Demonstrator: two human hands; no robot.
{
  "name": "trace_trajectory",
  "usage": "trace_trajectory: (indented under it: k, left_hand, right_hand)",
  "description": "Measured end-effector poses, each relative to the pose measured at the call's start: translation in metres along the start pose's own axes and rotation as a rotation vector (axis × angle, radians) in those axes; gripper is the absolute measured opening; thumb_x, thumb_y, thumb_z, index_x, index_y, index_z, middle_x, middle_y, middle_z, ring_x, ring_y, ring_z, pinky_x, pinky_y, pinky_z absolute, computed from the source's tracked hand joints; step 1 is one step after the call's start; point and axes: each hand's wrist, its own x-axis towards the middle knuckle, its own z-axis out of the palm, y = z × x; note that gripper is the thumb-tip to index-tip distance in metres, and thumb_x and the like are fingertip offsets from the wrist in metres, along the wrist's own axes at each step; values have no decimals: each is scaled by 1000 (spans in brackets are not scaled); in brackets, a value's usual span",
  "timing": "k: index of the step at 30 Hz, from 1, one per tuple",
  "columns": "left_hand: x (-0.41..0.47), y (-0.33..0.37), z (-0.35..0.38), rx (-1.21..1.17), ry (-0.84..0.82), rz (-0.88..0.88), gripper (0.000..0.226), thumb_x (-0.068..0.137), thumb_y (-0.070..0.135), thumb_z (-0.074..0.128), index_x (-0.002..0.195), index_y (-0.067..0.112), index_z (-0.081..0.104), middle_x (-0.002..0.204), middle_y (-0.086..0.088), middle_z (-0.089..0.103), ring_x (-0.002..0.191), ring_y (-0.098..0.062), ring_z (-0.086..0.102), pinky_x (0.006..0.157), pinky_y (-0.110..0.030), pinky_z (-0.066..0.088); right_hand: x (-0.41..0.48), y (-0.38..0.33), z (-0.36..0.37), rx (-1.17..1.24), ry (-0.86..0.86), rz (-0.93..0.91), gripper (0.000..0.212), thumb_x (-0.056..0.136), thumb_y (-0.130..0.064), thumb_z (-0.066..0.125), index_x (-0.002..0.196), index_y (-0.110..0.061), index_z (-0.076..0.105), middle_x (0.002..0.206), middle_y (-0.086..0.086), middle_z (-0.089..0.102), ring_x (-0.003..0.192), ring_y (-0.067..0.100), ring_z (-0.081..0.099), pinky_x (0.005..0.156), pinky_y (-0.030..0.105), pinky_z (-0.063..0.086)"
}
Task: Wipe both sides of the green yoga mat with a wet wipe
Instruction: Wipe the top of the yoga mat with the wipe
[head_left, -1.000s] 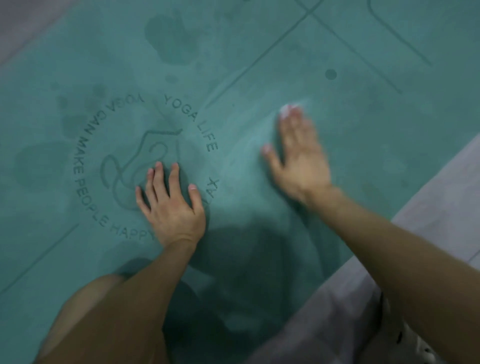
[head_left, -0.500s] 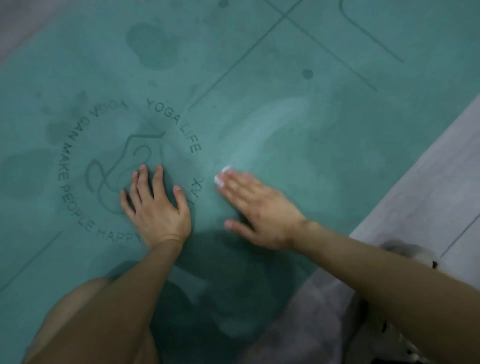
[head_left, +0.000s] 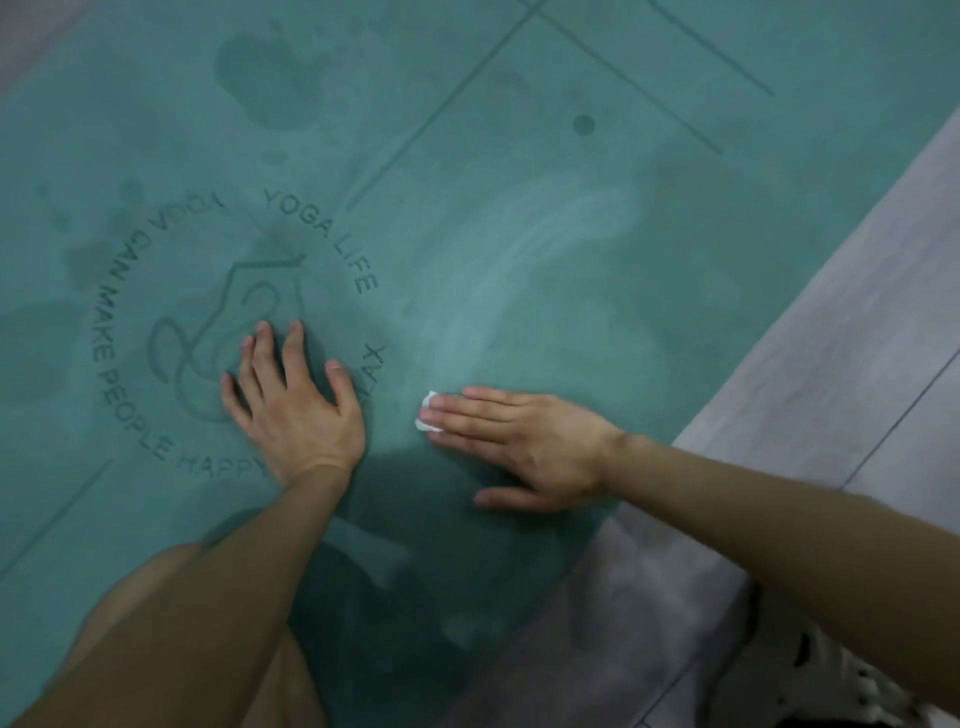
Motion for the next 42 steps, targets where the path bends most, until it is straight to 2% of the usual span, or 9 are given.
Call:
trace_trajectory:
  k: [2,7,13,19,25,31,33,38,42]
  left_hand:
    - [0,0,0,-3,4,1,57,102,43,50,156,25,44,167,-5,37,156,-26,29,127,-57,16]
    - [0,0,2,2,0,-5,56,103,45,47,156,26,43,167,-4,36,157,-24,27,128,-57,15]
    - [1,-3,6,-8,22,-4,56,102,46,48,155,27,45,167,-3,37,156,-23,29,128,-57,16]
    - [1,-5,6,2,26,-1,57,102,48,47,155,28,45,167,-2,37,155,-24,30,126,-57,18]
    - [1,-2,5,-24,16,-20,56,102,47,48,155,28,45,167,-2,37,156,-22,29,128,-56,16]
    - [1,-1,6,-20,45,-25,54,102,45,48,153,27,48,166,-2,40,155,-23,30,128,-55,16]
    - [1,1,3,-10,55,-22,53,102,45,49,152,26,49,165,-2,41,154,-23,32,127,-55,17]
    - [5,3,0,23,24,-27,52,102,45,46,151,26,50,164,-2,43,153,-24,34,127,-54,20]
    - [-9,10,-15,35,0,-35,50,105,42,43,148,19,55,158,-4,51,146,-28,43,121,-52,32]
  right_hand:
    - [-12,39,-10,-94,59,92,74,110,-53,37,168,-13,13,176,4,10,163,18,3,131,45,14]
    - [-17,97,-32,9,429,1098,83,108,-62,26,168,-7,9,176,9,5,163,22,-2,132,45,9]
    - [-17,1,0,-52,56,77,81,107,-58,39,168,-11,13,176,6,8,163,20,0,132,43,10]
    - [-51,98,-29,-7,470,1139,82,107,-64,27,168,-12,10,177,5,6,163,20,0,132,46,8]
    - [-27,-6,5,-38,74,128,77,107,-56,45,168,-17,19,176,5,13,163,21,4,132,45,11]
    - [-81,110,-32,-50,412,1057,79,108,-63,26,168,-13,16,176,4,16,163,20,6,132,44,9]
    - [-63,77,-20,9,430,959,83,107,-62,32,167,-8,15,176,9,13,163,22,3,132,45,9]
    - [-55,-14,13,-62,55,41,78,109,-56,40,168,-11,15,176,7,12,163,20,2,132,42,12]
    - [-83,76,-15,-94,297,702,76,110,-60,17,169,-13,12,176,6,13,163,18,3,132,42,11]
